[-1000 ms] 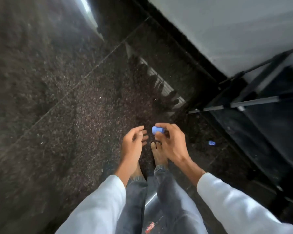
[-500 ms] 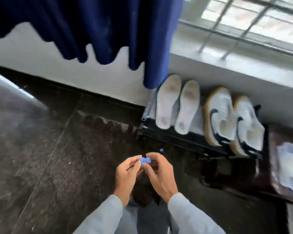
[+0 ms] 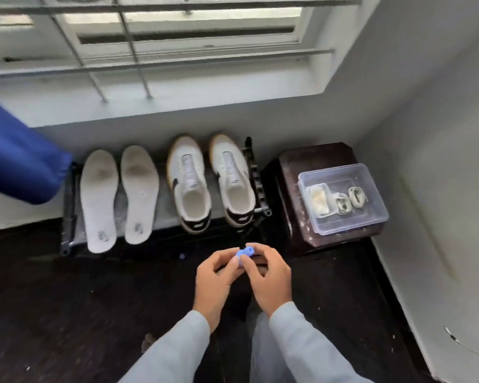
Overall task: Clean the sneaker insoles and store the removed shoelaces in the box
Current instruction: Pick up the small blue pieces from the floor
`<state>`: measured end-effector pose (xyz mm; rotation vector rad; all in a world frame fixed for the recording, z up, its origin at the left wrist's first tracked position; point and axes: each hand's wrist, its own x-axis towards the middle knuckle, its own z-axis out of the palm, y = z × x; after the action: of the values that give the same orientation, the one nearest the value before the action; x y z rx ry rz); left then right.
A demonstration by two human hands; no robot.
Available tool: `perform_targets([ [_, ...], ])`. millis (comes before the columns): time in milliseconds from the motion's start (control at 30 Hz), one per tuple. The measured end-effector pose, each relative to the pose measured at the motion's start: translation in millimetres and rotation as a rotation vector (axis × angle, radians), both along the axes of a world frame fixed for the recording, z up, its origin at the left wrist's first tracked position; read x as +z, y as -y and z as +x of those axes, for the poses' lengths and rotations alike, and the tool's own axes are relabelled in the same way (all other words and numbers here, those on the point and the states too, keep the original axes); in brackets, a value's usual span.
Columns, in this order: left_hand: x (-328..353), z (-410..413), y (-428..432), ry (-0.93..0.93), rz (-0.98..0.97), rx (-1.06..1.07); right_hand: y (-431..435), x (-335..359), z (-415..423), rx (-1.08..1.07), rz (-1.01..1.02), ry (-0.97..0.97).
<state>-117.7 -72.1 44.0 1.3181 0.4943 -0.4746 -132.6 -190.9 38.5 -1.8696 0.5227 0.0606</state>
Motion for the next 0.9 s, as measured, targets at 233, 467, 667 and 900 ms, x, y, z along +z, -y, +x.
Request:
perform_targets([
  [233, -13, 51, 143, 0.004, 0.041, -0.143, 144, -9, 33, -0.090, -0.114, 0.026],
  [467, -44, 96, 246, 0.064, 0.194, -0.304, 252, -34, 65, -0.179, -0.247, -0.007],
  [667, -78, 134, 307, 0.048, 0.177, -0.298, 323, -82, 114, -0.292, -0.294, -0.055],
  [900, -111, 157, 338, 0.031, 0.144, -0.230, 352, -135, 173, -0.240, -0.385, -0.062],
])
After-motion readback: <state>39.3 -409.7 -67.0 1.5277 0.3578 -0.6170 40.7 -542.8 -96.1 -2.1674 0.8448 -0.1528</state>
